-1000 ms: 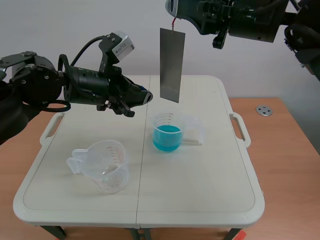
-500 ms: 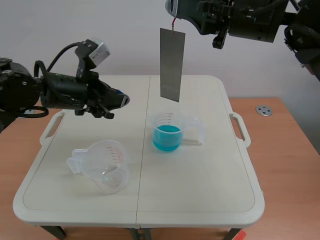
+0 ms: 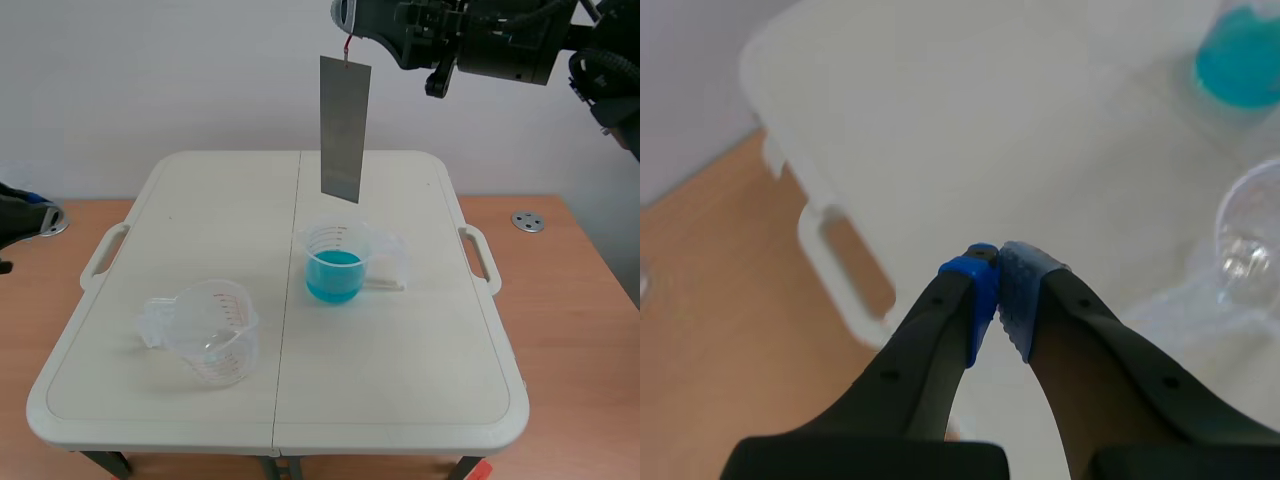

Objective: Hold the metal plate by the orange handle, dip it into the blue solution, take it out and point at it, then put the plate back in the beaker on the left.
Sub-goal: 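Raise the plate and point at it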

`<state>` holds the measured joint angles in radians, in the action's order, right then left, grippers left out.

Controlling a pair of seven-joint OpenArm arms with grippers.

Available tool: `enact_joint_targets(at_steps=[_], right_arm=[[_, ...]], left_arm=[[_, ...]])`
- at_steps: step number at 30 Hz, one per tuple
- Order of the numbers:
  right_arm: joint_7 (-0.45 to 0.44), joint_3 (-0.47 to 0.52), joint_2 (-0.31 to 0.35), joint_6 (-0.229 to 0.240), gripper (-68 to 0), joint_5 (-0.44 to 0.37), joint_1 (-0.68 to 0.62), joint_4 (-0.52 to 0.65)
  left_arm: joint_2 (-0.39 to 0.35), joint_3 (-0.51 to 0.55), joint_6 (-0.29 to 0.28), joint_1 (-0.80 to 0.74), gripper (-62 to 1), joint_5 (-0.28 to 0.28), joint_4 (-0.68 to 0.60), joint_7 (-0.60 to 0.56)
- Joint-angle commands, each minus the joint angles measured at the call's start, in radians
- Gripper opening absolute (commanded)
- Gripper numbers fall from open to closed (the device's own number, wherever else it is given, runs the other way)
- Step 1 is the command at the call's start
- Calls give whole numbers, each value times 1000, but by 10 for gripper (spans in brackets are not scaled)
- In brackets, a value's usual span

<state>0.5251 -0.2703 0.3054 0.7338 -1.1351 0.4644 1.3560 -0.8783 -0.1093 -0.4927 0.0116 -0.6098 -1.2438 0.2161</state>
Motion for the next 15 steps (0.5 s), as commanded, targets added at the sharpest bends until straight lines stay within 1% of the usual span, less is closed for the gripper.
enact_joint_targets(at_steps=[1,5,7,11,13,15], right_arm=[[-19,4,5,12,-660,-25,15,18],[-19,4,5,12,-660,-26,15,18],[-23,4,5,12,-660,-26,15,18],[-23,4,4,12,-660,-30,15,18],[-23,4,2,12,-660,-29,15,18],[-23,3,0,12,-660,-29,15,18]], left_arm=[[-29,50,18,-61,-582,-5,-1,-30],[-72,178,63,-260,-582,26,-1,-72],[-73,244,76,-359,-582,70,-1,-95],[-72,347,134,-559,-582,132,-1,-151],[-72,386,164,-655,-582,144,0,-179],[-72,415,188,-747,-582,145,0,-205]])
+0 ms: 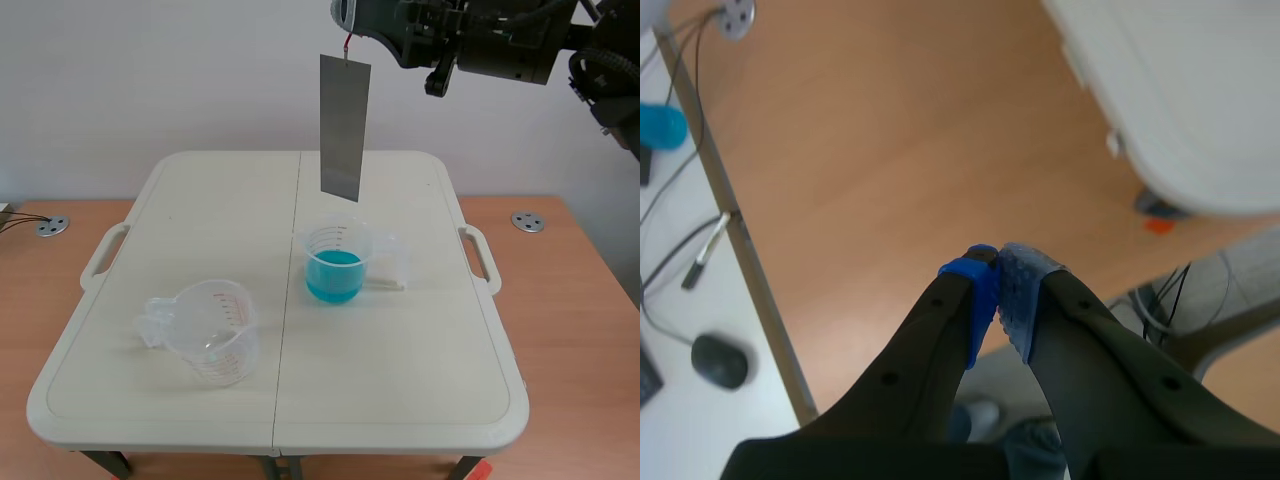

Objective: Hold the metal plate by the orange handle, dip it into the blue solution, take it out and point at it, then put the plate back in the beaker on the left.
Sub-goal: 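Raise the plate and point at it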

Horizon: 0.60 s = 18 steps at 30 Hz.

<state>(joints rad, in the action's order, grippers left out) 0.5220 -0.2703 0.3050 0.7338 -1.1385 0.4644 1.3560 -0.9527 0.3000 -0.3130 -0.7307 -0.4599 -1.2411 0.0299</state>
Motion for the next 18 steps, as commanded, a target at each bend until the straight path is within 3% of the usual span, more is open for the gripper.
enact_joint_targets(at_steps=[1,7,18], right_arm=[[-20,3,-1,12,-660,-26,15,18],[-19,1,-23,12,-660,-26,21,18],[-14,-35,-85,12,-660,-21,24,18]], left_arm=[[5,19,19,-48,-582,-5,-3,-31],[44,60,85,-268,-581,14,-2,-100],[233,60,93,-436,-582,155,-2,-147]])
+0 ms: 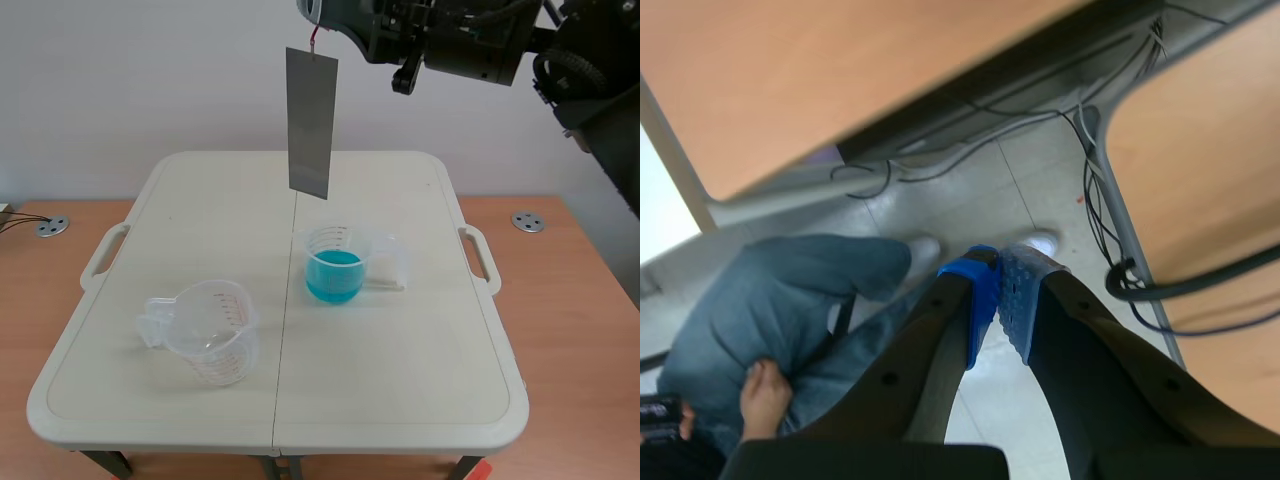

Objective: Hold the metal plate by the orange handle, dip it into the blue solution, take it out and point at it, then put the plate back in the beaker on the left.
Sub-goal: 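Raise the plate and point at it, then put the plate into the left beaker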

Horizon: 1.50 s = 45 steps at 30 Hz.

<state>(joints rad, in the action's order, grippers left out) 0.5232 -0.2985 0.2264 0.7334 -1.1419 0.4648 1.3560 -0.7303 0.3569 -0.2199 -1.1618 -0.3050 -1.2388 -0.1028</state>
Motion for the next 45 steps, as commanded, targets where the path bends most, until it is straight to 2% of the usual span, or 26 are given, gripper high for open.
enact_joint_targets(at_steps=[1,5,10,15,19,26,35,45], right_arm=[[-16,-15,-13,12,-660,-18,24,18],[-14,-38,-43,12,-660,-14,24,18],[-11,-75,-76,12,-660,-10,24,18],[-4,-108,-104,12,-660,-10,23,18],[-4,-135,-117,12,-660,-10,23,18],[-2,-167,-122,12,-660,-11,17,18],[-1,-206,-122,12,-660,-6,1,18],[-2,-254,-121,12,-660,-7,0,18]], left_arm=[[30,2,-4,-9,-582,14,-4,-22],[95,-19,-5,-22,-582,86,-4,-39],[152,-108,-7,-21,-582,168,-4,-34],[218,-203,-7,-21,-581,201,-4,-26],[278,-264,-7,-21,-582,248,-4,-19],[349,-332,-7,-16,-581,250,-4,-9],[356,-338,-7,-10,-582,249,-4,-8],[356,-338,-7,58,-581,250,3,136]])
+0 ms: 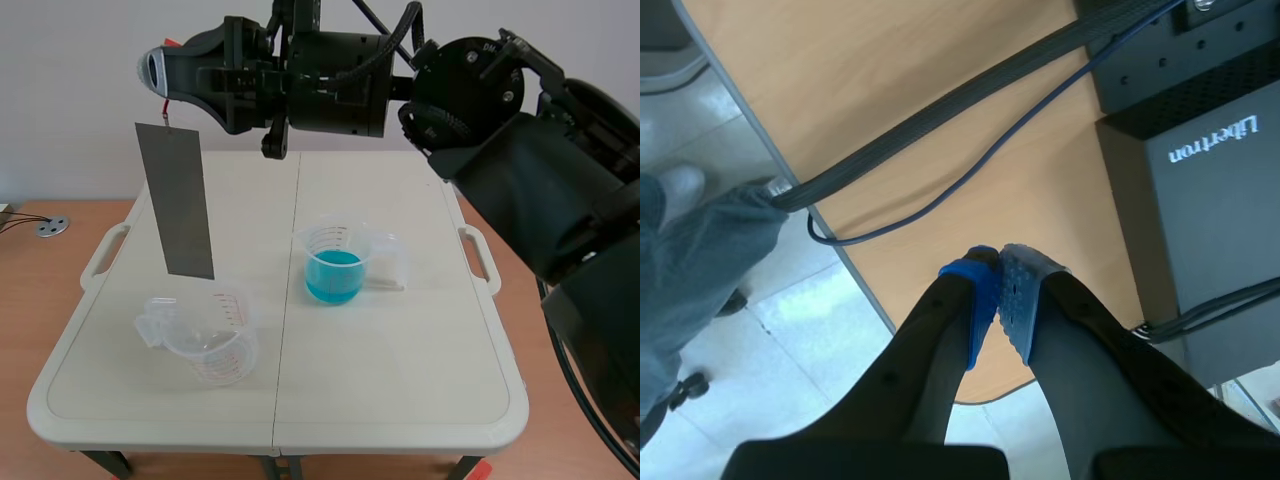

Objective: Hold the metal plate by the orange handle, dip it into the blue solution, take it out and point at it, then put the plate back in the beaker on the left.
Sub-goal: 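Put the plate into the left beaker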

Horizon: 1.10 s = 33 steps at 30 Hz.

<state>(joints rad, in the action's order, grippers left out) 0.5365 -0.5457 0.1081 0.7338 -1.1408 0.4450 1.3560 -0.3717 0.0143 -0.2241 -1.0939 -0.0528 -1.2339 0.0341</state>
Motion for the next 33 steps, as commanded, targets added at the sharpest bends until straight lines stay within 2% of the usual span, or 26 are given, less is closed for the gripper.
enact_joint_targets(at_steps=[1,21,33], right_arm=[[-16,-10,-3,12,-660,-8,20,18],[-51,-117,-3,12,-660,-8,-2,18],[-56,-117,-3,12,-660,-7,-2,18]], left_arm=[[-3,5,-3,-5,-582,-3,-2,13],[-3,5,-3,31,-581,-6,-2,38],[-3,5,-3,33,-582,-6,-2,34]])
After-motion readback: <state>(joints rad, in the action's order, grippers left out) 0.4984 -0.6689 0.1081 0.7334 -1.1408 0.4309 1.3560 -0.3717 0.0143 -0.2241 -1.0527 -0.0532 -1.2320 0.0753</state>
